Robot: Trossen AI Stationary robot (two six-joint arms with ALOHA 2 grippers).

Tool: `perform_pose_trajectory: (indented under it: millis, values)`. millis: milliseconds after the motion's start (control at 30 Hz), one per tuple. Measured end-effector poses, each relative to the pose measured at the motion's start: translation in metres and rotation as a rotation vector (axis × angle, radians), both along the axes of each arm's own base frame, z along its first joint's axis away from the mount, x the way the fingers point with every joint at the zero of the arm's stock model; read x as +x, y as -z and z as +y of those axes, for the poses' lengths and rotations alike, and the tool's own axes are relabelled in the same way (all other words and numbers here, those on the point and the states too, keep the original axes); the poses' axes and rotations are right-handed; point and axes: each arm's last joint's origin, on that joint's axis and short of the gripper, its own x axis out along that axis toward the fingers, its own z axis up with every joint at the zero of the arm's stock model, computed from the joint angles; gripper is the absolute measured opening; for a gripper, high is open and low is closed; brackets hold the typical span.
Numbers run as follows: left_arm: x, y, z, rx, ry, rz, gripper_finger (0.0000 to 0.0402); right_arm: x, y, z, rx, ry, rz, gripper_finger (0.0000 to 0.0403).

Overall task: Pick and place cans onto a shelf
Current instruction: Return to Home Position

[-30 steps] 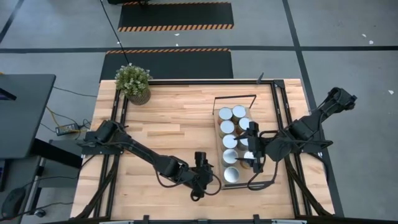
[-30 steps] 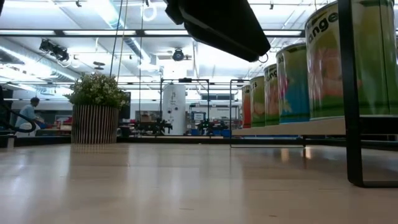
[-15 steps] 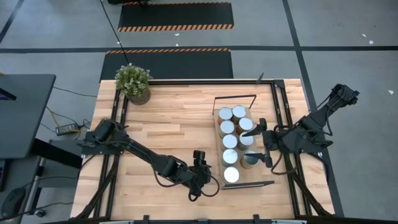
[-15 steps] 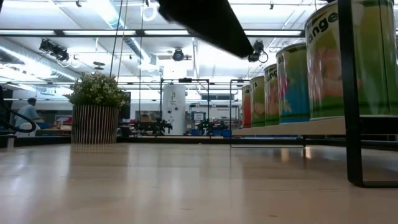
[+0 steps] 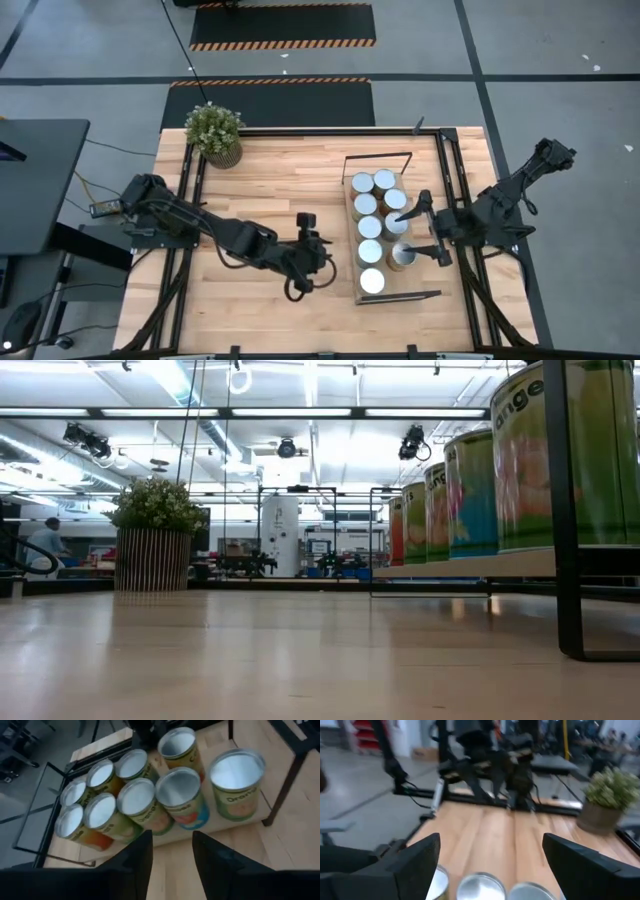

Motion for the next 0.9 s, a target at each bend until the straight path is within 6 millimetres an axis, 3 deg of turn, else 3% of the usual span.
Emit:
perform_pose_trajectory:
  millis: [167,333,433,700,900]
  values:
    - [0.001,0.0,0.005,-0.008,0.024,0.009,0.0134,-0.011,0.015,-0.01,0.016,-0.079,-0.103,0.0353]
    - [0.006,0.034,0.007,-0.054,0.098,-0.015,0.0123,-0.02,0.029,-0.019,0.032,-0.108,-0.156,0.035]
    - [0.003,0.041,0.011,-0.039,0.102,-0.018,0.0117,-0.024,0.035,-0.024,0.038,-0.118,-0.171,0.035]
    - [-0.029,0.016,0.044,-0.072,0.045,-0.13,0.0084,-0.035,0.048,-0.034,0.043,-0.101,-0.224,0.035]
    - [-0.065,0.024,0.068,-0.133,0.017,-0.254,0.0061,-0.039,0.055,-0.04,0.046,-0.083,-0.238,0.035]
